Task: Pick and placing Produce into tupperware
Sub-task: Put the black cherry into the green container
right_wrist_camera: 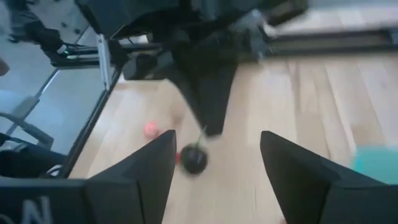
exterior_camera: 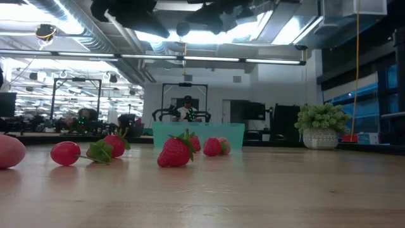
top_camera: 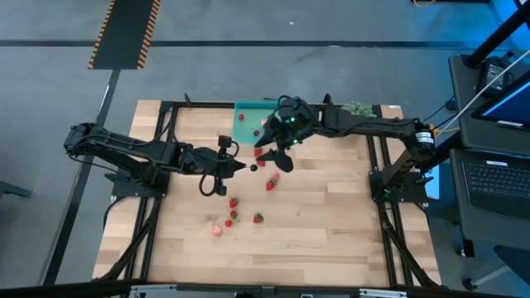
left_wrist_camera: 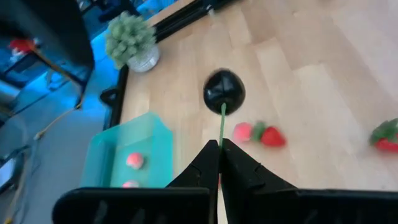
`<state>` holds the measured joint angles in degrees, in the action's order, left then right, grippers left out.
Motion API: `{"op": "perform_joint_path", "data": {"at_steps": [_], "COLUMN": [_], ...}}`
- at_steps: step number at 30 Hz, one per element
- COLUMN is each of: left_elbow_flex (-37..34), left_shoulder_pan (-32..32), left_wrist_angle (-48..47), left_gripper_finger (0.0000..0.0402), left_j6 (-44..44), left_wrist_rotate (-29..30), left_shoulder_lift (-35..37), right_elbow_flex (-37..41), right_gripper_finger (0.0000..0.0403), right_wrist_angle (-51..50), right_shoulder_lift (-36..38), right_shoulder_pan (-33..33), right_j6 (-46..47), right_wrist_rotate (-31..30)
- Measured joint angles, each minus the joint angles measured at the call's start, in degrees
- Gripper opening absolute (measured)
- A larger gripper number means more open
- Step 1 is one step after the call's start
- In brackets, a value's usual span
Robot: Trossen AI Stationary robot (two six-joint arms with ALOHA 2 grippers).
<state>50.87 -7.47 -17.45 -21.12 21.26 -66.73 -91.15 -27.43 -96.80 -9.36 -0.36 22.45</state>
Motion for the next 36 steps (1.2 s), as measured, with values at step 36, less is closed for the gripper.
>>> {"op": "perform_joint_path", "data": {"at_steps": [36], "left_elbow_flex": [40.42], "left_shoulder_pan": [41.65], "left_wrist_angle": [-36.27], "left_gripper_finger": [0.0], "left_j6": [16.72], "left_wrist_rotate": [-19.64], "left_shoulder_lift": [-37.26], "right_elbow_flex": [-20.04], "right_gripper_finger": [0.0213], "right_wrist_angle": [-62.59], "right_shoulder_lift": [1.08], "right_shoulder_pan": [2.28], "right_j6": [6.17], "right_wrist_rotate": [-12.47]}}
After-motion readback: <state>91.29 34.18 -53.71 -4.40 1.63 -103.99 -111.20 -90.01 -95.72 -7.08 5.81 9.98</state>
